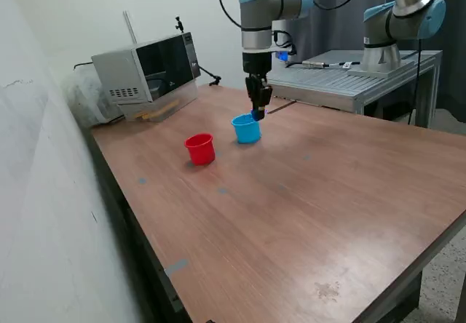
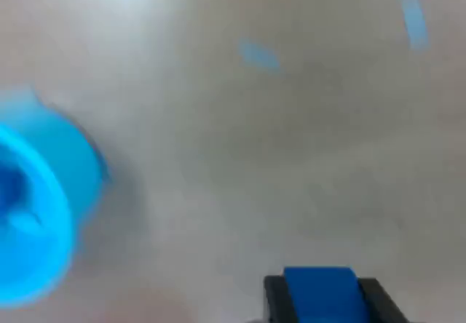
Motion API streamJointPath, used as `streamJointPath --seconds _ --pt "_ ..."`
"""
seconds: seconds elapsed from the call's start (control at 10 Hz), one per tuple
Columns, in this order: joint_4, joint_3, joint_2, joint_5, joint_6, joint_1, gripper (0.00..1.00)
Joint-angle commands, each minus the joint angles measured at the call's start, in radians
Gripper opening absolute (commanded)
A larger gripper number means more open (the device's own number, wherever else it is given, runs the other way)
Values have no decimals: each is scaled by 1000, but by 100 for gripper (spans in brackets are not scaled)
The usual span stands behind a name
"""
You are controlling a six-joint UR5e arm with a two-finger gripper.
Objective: Place red objects in the red bin, and blue objects in the blue bin.
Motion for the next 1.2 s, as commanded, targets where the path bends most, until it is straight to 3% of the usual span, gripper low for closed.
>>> streamJointPath --seconds 0.0,0.3,1.1 --pt "26 151 -102 -14 -37 -80 0" --pt "28 150 -96 -38 -136 -215 0" --pt "23 58 -16 -31 -147 -231 0"
